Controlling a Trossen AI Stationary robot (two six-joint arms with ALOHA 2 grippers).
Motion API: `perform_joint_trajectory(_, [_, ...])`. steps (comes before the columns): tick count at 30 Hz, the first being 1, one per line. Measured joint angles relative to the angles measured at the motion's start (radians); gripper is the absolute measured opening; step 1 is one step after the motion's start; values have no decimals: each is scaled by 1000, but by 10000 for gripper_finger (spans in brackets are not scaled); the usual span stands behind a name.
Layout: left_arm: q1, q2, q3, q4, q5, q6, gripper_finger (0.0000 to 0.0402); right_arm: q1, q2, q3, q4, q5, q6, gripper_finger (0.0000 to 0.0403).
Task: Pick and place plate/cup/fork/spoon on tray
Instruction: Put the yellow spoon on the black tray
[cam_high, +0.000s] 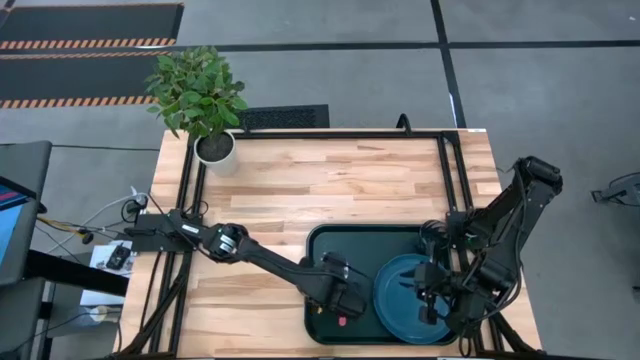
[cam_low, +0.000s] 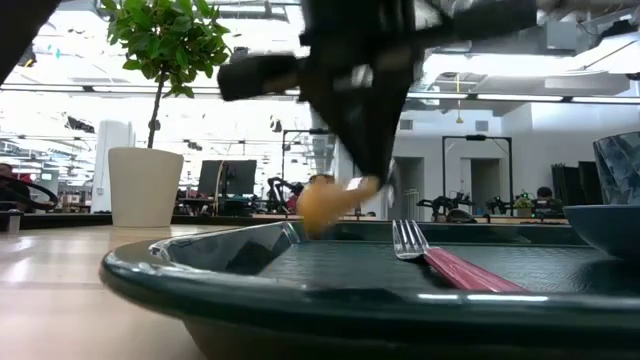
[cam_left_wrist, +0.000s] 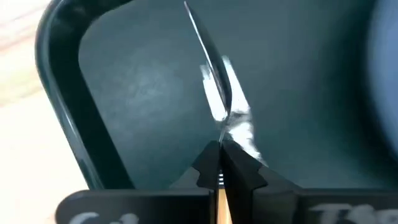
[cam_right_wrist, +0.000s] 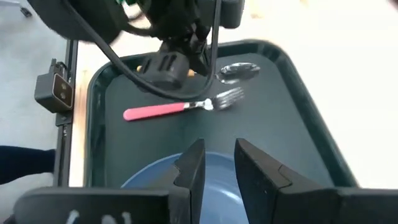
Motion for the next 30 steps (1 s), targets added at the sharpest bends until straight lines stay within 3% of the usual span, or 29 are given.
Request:
perform_joint_trajectory(7, [-82, -120, -13, 112, -71, 122, 1, 112, -47, 0, 93, 155, -282, 113])
perform_joint_trajectory(12, [-172, -150, -12, 220, -275, 381, 1, 162, -89, 0, 177, 149, -413, 115])
perform_joint_trajectory(16, [-203, -143, -12, 298, -270, 567, 0, 138, -89, 0, 278, 76, -529, 142])
perform_joint_trajectory(24, [-187, -140, -12, 140, -386, 612, 0, 13, -89, 0, 357, -33, -544, 248])
perform_joint_trajectory(30, [-161, -140, -12, -69, -415, 726, 0, -91, -93, 0, 364, -30, -505, 264])
